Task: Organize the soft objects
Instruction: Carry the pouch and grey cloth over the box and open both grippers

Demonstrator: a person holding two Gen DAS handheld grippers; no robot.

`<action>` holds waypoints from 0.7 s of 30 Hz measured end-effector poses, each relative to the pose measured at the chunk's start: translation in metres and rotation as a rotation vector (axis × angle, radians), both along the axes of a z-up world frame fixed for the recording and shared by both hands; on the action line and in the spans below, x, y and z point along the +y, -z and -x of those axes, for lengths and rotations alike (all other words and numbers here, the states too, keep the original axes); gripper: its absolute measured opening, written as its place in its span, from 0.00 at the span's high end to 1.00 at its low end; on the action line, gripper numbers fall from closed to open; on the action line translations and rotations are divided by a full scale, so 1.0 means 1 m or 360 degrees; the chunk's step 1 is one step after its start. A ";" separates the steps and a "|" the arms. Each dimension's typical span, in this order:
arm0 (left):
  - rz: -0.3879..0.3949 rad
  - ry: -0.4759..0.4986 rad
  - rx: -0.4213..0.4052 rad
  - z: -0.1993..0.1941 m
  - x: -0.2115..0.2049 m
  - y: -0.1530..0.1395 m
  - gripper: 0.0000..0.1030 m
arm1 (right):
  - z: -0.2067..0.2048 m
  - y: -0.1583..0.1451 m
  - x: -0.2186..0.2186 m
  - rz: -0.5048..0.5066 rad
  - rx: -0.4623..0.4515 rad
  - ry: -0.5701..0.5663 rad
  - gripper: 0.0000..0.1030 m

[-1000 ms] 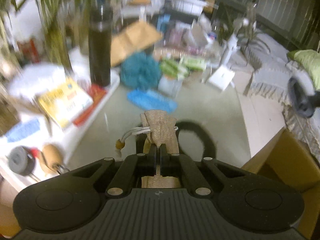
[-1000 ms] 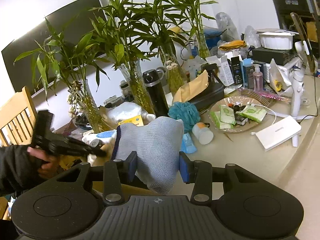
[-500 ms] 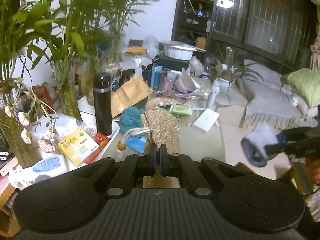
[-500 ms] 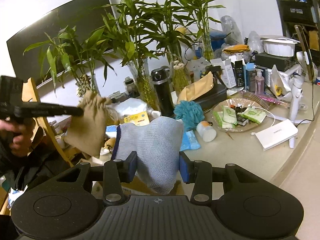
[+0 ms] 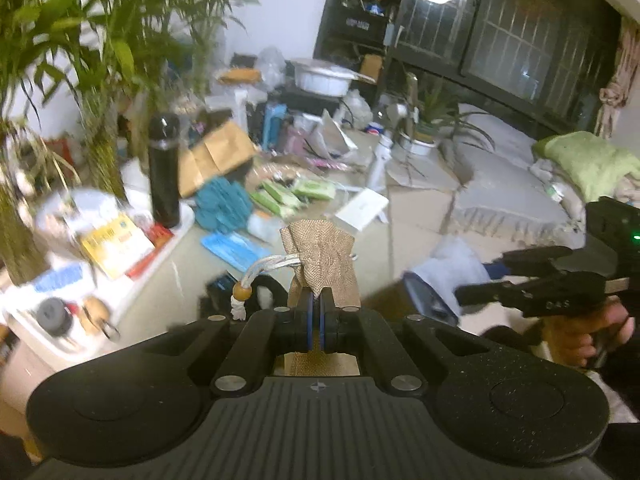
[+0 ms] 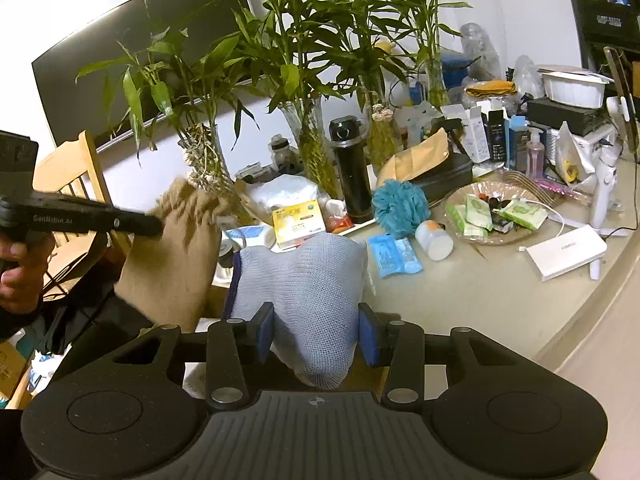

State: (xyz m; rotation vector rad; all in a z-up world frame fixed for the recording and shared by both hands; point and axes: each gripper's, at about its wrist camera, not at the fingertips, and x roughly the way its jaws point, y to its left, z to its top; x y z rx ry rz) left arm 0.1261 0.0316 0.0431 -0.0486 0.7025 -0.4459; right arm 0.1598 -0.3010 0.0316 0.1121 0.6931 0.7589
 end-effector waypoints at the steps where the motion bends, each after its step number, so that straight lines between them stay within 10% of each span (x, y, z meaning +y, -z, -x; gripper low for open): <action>1: 0.0018 0.0008 0.0020 0.002 -0.001 0.003 0.96 | 0.001 0.000 -0.001 -0.0003 0.0000 0.0001 0.55; 3: 0.0063 0.0036 0.0058 0.005 -0.004 0.010 0.93 | 0.003 0.000 -0.003 -0.0010 0.0004 0.0008 0.55; 7: 0.0110 0.0037 0.0154 0.006 -0.007 0.028 0.50 | 0.007 0.001 -0.005 -0.0018 0.0007 0.0015 0.55; 9: 0.0073 -0.0016 0.0133 0.014 -0.008 0.031 0.44 | 0.010 0.002 -0.005 -0.0012 0.0006 0.0009 0.55; 21: -0.0232 -0.0112 -0.0067 0.069 -0.017 0.027 0.42 | 0.019 0.016 0.001 -0.0002 0.0057 0.0000 0.55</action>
